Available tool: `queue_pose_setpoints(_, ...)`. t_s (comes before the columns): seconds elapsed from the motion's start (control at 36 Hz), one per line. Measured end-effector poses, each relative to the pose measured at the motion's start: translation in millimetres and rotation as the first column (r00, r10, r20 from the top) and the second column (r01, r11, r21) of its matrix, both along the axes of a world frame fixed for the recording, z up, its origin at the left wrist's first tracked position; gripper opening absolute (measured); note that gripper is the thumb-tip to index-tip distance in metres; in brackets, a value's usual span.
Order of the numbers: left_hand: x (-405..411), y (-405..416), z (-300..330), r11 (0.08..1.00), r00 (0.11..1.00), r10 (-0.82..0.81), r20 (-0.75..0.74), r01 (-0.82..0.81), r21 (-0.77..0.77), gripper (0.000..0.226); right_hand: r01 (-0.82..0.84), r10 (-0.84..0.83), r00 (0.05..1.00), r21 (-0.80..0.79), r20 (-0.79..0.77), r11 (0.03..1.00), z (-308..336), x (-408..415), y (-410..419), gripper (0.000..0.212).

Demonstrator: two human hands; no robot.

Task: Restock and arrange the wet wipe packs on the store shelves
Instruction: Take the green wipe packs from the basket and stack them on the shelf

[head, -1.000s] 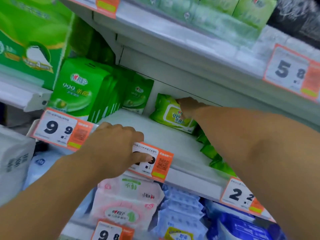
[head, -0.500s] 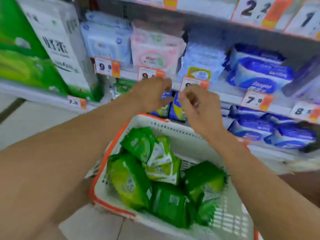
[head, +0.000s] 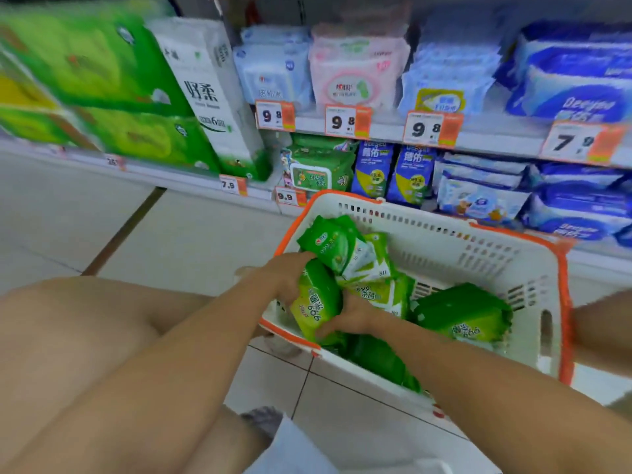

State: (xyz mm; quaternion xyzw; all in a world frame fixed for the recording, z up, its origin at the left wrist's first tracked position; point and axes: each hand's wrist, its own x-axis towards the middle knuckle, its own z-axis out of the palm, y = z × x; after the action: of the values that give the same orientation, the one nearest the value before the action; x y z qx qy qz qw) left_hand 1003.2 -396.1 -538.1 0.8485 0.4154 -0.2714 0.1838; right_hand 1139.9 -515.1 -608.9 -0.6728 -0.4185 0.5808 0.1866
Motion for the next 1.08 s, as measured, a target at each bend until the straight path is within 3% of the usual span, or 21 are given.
queue_pose_setpoints(0.08,3,3,3,0.998,0.995,0.030,0.097,-0.035,0.050,0.113,0.075,-0.081,0.988,-0.052,-0.135,0.996,10,18,4,0.076)
queue_pose_setpoints(0.19,3,17,23,0.977,0.939,0.205,0.276,-0.178,-0.121,0.098,0.168,-0.183,0.956,-0.081,-0.231,0.982,32,46,-2,0.073)
queue_pose_setpoints(0.25,3,22,40,0.905,0.816,0.402,0.416,-0.285,-0.317,0.085,0.277,-0.333,0.840,-0.189,-0.428,0.942,43,63,-9,0.073)
queue_pose_setpoints(0.33,11,24,68,0.818,0.660,0.536,0.527,-0.252,-0.517,0.086,0.314,-0.447,0.675,-0.320,-0.587,0.894,65,88,-17,0.082)
queue_pose_setpoints(0.44,28,14,96,0.662,0.524,0.684,0.508,-0.154,-0.733,0.098,0.379,-0.486,0.591,-0.310,-0.644,0.872,105,108,-10,0.068)
queue_pose_setpoints(0.5,35,11,106,0.600,0.438,0.752,0.492,-0.146,-0.787,0.109,0.450,-0.494,0.570,-0.254,-0.656,0.856,131,110,-8,0.050)
queue_pose_setpoints(0.53,38,9,113,0.585,0.395,0.774,0.494,-0.150,-0.797,0.106,0.472,-0.492,0.568,-0.229,-0.660,0.851,142,113,-6,0.051)
queue_pose_setpoints(0.61,45,2,137,0.579,0.300,0.800,0.520,-0.156,-0.800,0.060,0.455,-0.421,0.655,-0.117,-0.628,0.883,184,132,-2,0.067)
queue_pose_setpoints(0.67,47,0,151,0.580,0.228,0.810,0.541,-0.171,-0.796,0.051,0.409,-0.331,0.747,0.006,-0.576,0.912,223,145,-4,0.073)
queue_pose_setpoints(0.72,49,-4,168,0.607,0.159,0.795,0.586,-0.192,-0.771,0.055,0.316,-0.229,0.883,0.158,-0.410,0.935,256,156,-10,0.082)
queue_pose_setpoints(0.78,53,-9,188,0.668,0.112,0.744,0.659,-0.176,-0.723,0.049,0.141,-0.119,0.989,0.308,-0.086,0.941,284,151,-11,0.087)
queue_pose_setpoints(0.83,57,-12,209,0.733,0.066,0.676,0.734,-0.161,-0.661,0.044,0.008,-0.105,0.969,0.395,0.225,0.918,305,137,-3,0.083)
queue_pose_setpoints(0.86,59,-13,221,0.764,0.040,0.639,0.768,-0.156,-0.627,0.047,0.001,-0.148,0.942,0.437,0.302,0.899,313,134,4,0.088)
queue_pose_setpoints(0.92,66,-7,246,0.820,-0.023,0.552,0.834,-0.166,-0.548,0.054,0.055,-0.239,0.928,0.530,0.286,0.846,328,139,20,0.103)
queue_pose_setpoints(1.0,79,12,284,0.899,-0.094,0.379,0.921,-0.199,-0.391,0.056,0.053,-0.240,0.949,0.647,0.203,0.760,358,153,43,0.098)
queue_pose_setpoints(1.08,92,35,322,0.962,-0.139,0.167,0.976,-0.193,-0.192,0.059,-0.015,-0.353,0.885,0.776,0.304,0.631,401,158,64,0.107)
